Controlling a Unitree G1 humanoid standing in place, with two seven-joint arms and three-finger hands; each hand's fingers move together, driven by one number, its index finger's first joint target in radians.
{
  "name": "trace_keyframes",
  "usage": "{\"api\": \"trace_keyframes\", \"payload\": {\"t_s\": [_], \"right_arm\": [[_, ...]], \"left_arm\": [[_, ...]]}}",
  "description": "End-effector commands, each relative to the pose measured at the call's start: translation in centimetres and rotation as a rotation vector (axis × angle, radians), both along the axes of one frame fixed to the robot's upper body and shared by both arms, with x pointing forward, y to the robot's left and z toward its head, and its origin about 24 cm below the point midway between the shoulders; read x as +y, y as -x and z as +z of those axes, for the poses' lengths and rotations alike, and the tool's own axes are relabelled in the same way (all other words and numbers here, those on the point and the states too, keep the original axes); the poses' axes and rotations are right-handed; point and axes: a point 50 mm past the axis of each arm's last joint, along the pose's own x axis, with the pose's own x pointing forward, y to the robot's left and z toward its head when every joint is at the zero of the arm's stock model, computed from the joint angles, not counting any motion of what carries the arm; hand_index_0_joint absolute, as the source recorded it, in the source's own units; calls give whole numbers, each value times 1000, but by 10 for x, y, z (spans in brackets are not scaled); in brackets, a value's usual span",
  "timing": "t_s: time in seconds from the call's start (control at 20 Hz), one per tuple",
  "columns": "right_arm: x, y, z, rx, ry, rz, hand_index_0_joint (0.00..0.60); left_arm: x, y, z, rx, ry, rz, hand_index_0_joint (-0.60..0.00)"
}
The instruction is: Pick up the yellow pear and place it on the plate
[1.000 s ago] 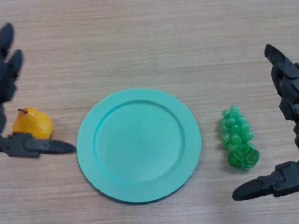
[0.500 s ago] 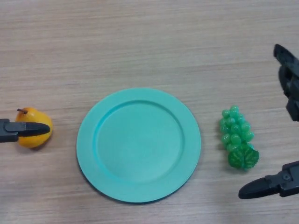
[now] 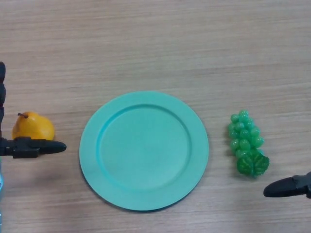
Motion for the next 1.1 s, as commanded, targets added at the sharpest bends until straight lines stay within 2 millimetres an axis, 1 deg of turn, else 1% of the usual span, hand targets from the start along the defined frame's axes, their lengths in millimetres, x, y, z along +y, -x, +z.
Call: {"api": "trace_keyframes", "payload": {"t_s": [0.05,0.3,0.4,0.45,0.5,0.55,0.75,0.9,0.95,1.0,1.05,1.1], "right_arm": [[-6,15,31,-233,8,-4,0],[-10,19,32,-232,0,-17,0],[-10,19,32,-231,4,-21,0],[-10,20,32,-231,8,-25,0],[-10,20,32,-234,15,-29,0],[-11,22,33,-249,28,-40,0],[-9,23,34,-228,29,-35,0],[-8,23,36,-239,34,-32,0],[-8,23,36,-241,34,-33,0],[-8,23,36,-240,37,-33,0],[-7,22,37,-242,42,-33,0],[-6,21,37,-245,40,-34,0]], "left_arm": [[14,-5,40,-204,-144,40,0],[22,-8,22,-132,-176,110,0],[24,-8,20,-119,-191,129,-200],[26,-9,17,-110,-220,154,-351],[29,-10,15,-104,-255,183,-450],[32,-12,9,-100,-329,237,-600],[32,-10,7,-103,-234,198,-600],[33,-9,11,-110,-263,207,-600],[35,-7,17,-155,-261,215,-600],[35,-6,20,-157,-300,220,-600],[37,-4,27,-187,-312,252,-600],[36,-1,33,-213,-295,254,-600]]}}
